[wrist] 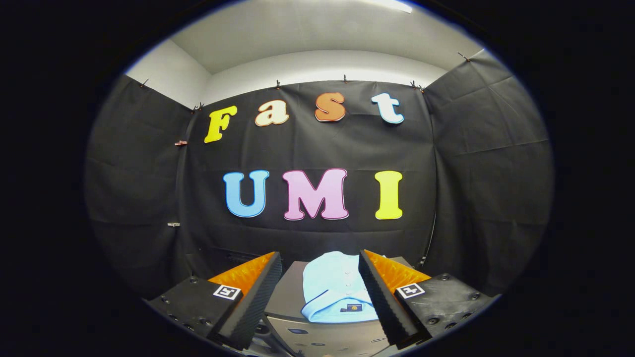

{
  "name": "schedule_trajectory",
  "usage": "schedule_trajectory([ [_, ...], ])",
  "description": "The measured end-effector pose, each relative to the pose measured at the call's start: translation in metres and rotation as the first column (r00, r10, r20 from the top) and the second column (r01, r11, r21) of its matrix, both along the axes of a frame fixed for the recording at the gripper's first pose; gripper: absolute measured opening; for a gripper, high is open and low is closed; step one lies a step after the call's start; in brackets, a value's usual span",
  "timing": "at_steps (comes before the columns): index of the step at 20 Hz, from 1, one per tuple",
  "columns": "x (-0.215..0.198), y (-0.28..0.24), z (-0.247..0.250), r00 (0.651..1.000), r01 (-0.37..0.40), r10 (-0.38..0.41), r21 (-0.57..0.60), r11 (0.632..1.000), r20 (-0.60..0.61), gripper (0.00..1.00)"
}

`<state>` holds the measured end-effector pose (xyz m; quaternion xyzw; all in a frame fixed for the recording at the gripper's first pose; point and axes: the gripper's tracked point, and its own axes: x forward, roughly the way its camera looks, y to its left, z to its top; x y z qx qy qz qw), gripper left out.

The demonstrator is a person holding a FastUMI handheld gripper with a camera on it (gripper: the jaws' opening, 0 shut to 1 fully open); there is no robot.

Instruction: Put the clothes into the washing machine and then close the washing machine lid.

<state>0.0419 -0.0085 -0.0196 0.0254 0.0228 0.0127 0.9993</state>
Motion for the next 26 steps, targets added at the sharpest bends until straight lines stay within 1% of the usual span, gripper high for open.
schedule_trajectory([
  [4, 0.018, -0.016, 0.014, 1.0, 0.009, -0.009, 0.014, 1.0, 0.02, 0.98],
  [6, 0.031, -0.031, 0.02, 0.999, 0.026, -0.026, 0.006, 1.0, 0.024, 0.98],
  [8, 0.05, -0.048, 0.018, 0.999, 0.051, -0.051, -0.008, 0.999, 0.001, 0.98],
  [11, 0.085, -0.071, 0.005, 0.993, 0.088, -0.09, -0.025, 0.996, -0.074, 0.98],
  [14, 0.122, -0.074, -0.009, 0.984, 0.085, -0.087, -0.018, 0.996, -0.158, 1.0],
  [17, 0.156, -0.071, -0.027, 0.969, 0.073, -0.076, -0.02, 0.997, -0.235, 1.0],
  [19, 0.178, -0.067, -0.045, 0.954, 0.07, -0.069, -0.009, 0.998, -0.292, 1.0],
  [21, 0.199, -0.067, -0.066, 0.931, 0.079, -0.072, 0.007, 0.997, -0.358, 1.0],
  [24, 0.224, -0.068, -0.108, 0.873, 0.088, -0.076, 0.003, 0.996, -0.482, 1.0],
  [26, 0.237, -0.071, -0.133, 0.836, 0.095, -0.08, -0.001, 0.995, -0.543, 1.0],
])
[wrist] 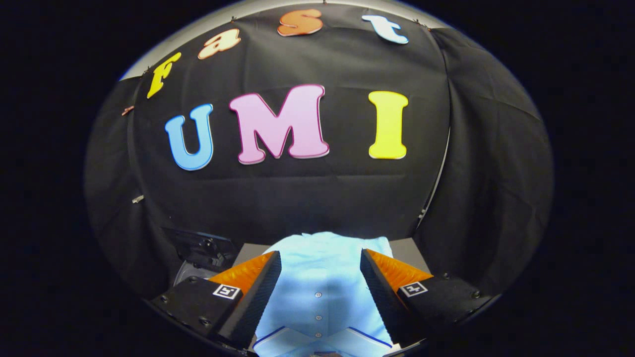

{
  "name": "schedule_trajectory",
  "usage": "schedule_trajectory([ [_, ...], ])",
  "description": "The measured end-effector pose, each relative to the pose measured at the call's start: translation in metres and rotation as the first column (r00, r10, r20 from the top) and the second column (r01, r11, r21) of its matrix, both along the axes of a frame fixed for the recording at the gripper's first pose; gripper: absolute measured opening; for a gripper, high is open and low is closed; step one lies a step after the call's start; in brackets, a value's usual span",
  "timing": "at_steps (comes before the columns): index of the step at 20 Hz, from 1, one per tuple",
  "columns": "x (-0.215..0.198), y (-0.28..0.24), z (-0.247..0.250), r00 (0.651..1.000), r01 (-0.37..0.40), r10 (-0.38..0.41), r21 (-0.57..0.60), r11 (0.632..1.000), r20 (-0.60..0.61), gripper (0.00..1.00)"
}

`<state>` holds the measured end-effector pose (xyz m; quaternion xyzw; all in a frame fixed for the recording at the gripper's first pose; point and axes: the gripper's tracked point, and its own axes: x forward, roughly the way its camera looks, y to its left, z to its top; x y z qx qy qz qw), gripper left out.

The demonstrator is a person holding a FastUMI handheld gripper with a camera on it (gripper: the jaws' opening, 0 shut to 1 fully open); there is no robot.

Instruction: Put the clothes into the washing machine and then close the washing machine lid.

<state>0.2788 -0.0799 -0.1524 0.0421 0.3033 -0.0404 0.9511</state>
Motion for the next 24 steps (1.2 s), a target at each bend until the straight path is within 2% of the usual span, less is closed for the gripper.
schedule_trajectory([
  [4, 0.018, -0.001, -0.041, 0.994, -0.015, 0.015, 0.006, 1.0, -0.109, 1.0],
  [11, 0.022, -0.002, -0.089, 0.97, -0.028, 0.024, -0.013, 1.0, -0.242, 1.0],
  [14, 0.018, -0.006, -0.11, 0.949, -0.017, 0.01, -0.019, 1.0, -0.314, 0.97],
  [16, 0.017, -0.006, -0.111, 0.944, -0.024, 0.015, -0.026, 0.999, -0.329, 0.91],
  [18, 0.016, -0.004, -0.11, 0.94, -0.04, 0.027, -0.033, 0.999, -0.341, 0.9],
  [19, 0.016, -0.002, -0.111, 0.938, -0.045, 0.03, -0.036, 0.998, -0.344, 0.76],
  [20, 0.017, -0.001, -0.112, 0.939, -0.052, 0.038, -0.03, 0.998, -0.343, 0.75],
  [23, 0.018, -0.001, -0.113, 0.939, -0.065, 0.049, -0.035, 0.997, -0.341, 0.45],
  [24, 0.019, -0.002, -0.11, 0.943, -0.057, 0.045, -0.028, 0.998, -0.33, 0.45],
])
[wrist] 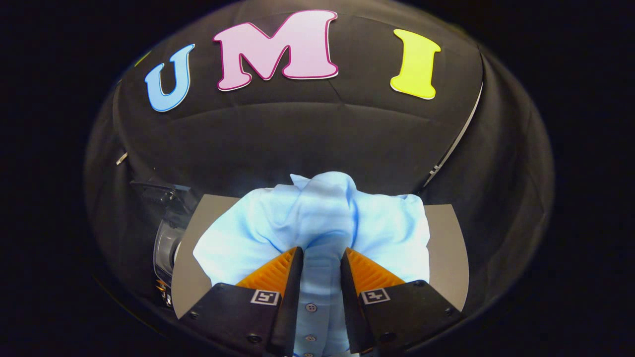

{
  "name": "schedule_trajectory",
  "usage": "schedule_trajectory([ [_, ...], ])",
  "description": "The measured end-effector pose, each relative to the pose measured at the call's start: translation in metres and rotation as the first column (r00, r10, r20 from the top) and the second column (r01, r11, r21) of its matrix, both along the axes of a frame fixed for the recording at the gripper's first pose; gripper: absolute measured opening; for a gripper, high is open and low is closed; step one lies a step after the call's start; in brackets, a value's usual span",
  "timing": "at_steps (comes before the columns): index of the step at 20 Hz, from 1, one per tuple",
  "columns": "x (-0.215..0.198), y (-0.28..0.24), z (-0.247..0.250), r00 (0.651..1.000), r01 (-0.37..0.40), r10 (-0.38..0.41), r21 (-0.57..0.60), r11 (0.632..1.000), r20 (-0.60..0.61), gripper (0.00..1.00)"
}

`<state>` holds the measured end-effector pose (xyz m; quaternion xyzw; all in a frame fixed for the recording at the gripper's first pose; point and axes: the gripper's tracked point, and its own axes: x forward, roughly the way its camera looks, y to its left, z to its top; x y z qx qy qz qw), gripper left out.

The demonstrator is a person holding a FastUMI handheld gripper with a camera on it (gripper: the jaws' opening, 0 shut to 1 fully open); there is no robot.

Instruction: Put the clothes into the washing machine and then close the washing machine lid.

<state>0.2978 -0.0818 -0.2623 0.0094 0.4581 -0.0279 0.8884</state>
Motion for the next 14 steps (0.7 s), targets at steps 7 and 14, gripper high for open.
schedule_trajectory([
  [7, 0.0, 0.006, 0.003, 1.0, 0.007, -0.008, 0.05, 0.999, 0.013, 0.16],
  [14, -0.009, 0.041, 0.07, 0.99, -0.041, 0.035, 0.039, 0.998, 0.138, 0.16],
])
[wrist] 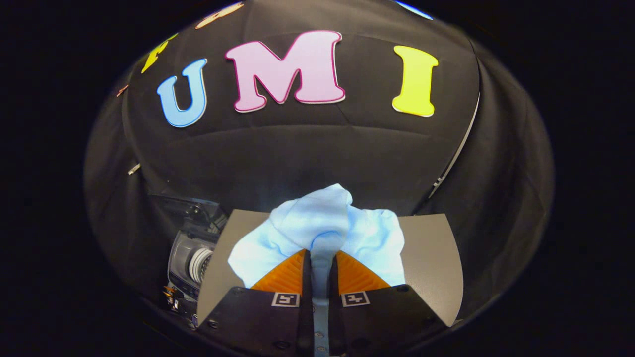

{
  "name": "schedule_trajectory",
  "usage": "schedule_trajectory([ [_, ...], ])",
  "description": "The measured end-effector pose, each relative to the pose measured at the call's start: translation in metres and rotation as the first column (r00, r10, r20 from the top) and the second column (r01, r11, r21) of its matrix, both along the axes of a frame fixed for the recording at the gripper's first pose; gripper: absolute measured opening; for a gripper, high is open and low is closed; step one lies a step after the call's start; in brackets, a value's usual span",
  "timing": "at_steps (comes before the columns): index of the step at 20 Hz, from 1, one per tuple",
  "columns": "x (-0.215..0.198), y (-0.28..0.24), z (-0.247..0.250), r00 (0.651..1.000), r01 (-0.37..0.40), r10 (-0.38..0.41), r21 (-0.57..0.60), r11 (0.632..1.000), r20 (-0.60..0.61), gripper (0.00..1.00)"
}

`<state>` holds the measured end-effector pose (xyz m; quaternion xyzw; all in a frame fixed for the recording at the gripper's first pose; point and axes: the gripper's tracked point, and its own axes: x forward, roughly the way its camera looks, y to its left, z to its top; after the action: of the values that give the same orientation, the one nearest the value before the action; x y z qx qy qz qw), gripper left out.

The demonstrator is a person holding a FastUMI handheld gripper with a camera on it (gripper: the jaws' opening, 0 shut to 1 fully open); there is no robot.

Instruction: Put the clothes into the washing machine and then close the washing machine lid.

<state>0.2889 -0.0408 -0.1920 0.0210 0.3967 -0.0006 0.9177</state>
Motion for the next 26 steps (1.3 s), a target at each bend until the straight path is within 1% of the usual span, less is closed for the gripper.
schedule_trajectory([
  [4, -0.005, 0.05, 0.036, 0.996, -0.053, 0.052, 0.005, 0.999, 0.066, 0.16],
  [8, -0.008, 0.112, 0.058, 0.988, -0.115, 0.113, 0.017, 0.993, 0.11, 0.16],
  [13, -0.009, 0.191, 0.076, 0.968, -0.193, 0.185, 0.033, 0.981, 0.169, 0.16],
  [16, -0.008, 0.24, 0.073, 0.964, -0.22, 0.204, 0.081, 0.972, 0.169, 0.16],
  [19, -0.006, 0.283, 0.06, 0.96, -0.25, 0.233, 0.107, 0.962, 0.154, 0.16],
  [22, -0.004, 0.32, 0.034, 0.957, -0.275, 0.26, 0.118, 0.954, 0.127, 0.16],
  [26, -0.001, 0.355, -0.007, 0.956, -0.289, 0.281, 0.129, 0.948, 0.079, 0.16],
])
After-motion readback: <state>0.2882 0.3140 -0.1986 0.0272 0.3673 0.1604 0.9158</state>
